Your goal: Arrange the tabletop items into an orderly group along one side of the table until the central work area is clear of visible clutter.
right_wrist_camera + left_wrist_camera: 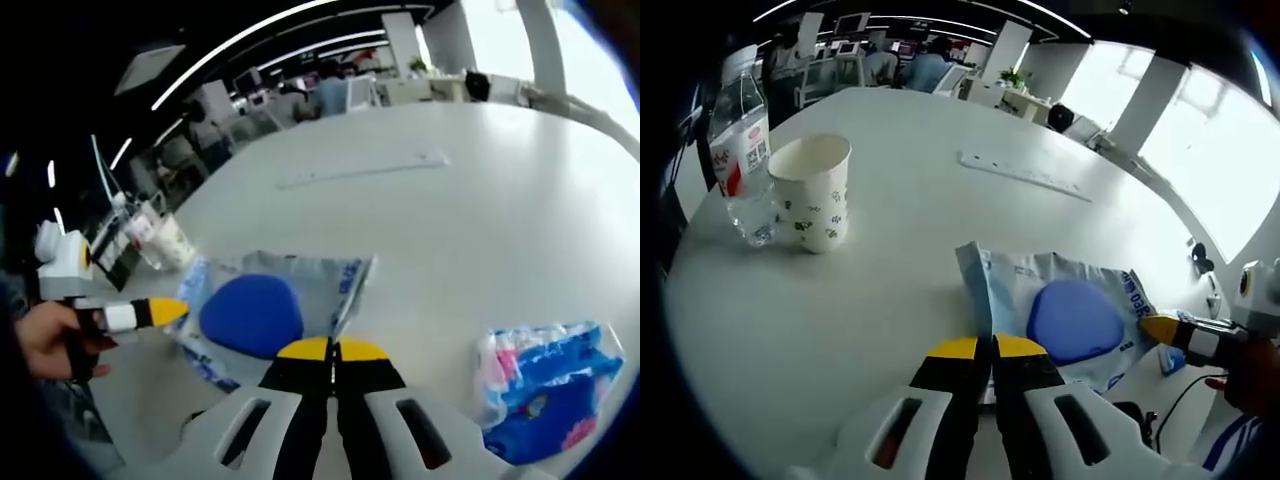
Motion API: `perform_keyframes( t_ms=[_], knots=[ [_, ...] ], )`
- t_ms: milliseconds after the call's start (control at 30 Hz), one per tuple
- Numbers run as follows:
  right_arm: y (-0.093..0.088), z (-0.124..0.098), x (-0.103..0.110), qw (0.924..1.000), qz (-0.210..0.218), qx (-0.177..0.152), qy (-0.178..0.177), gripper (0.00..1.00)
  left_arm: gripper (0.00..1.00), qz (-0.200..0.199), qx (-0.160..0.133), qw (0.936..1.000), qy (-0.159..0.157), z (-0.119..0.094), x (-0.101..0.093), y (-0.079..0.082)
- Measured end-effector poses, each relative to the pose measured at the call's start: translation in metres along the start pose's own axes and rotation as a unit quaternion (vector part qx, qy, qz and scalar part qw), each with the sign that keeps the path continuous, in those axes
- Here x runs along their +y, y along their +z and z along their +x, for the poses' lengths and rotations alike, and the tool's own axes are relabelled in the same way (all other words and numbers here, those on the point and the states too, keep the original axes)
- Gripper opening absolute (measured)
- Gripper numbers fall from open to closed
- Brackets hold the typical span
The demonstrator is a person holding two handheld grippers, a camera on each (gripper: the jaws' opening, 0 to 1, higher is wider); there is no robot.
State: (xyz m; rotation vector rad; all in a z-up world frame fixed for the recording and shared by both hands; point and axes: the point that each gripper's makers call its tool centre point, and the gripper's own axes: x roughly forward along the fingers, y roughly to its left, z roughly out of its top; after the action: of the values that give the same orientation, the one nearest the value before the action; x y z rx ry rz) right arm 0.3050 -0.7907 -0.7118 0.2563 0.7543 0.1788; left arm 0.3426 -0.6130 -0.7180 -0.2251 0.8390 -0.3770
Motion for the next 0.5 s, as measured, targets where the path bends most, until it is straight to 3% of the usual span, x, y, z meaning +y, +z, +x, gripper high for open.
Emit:
perform_keyframes(
  t_ms=[500],
  knots=[
    [0.013, 0.012, 0.015, 0.9998, -0.009, -0.004, 0.015, 0.0, 0.01, -0.006, -0.01, 0.9999, 0.008, -0.004, 0.015, 0.013]
  ],
)
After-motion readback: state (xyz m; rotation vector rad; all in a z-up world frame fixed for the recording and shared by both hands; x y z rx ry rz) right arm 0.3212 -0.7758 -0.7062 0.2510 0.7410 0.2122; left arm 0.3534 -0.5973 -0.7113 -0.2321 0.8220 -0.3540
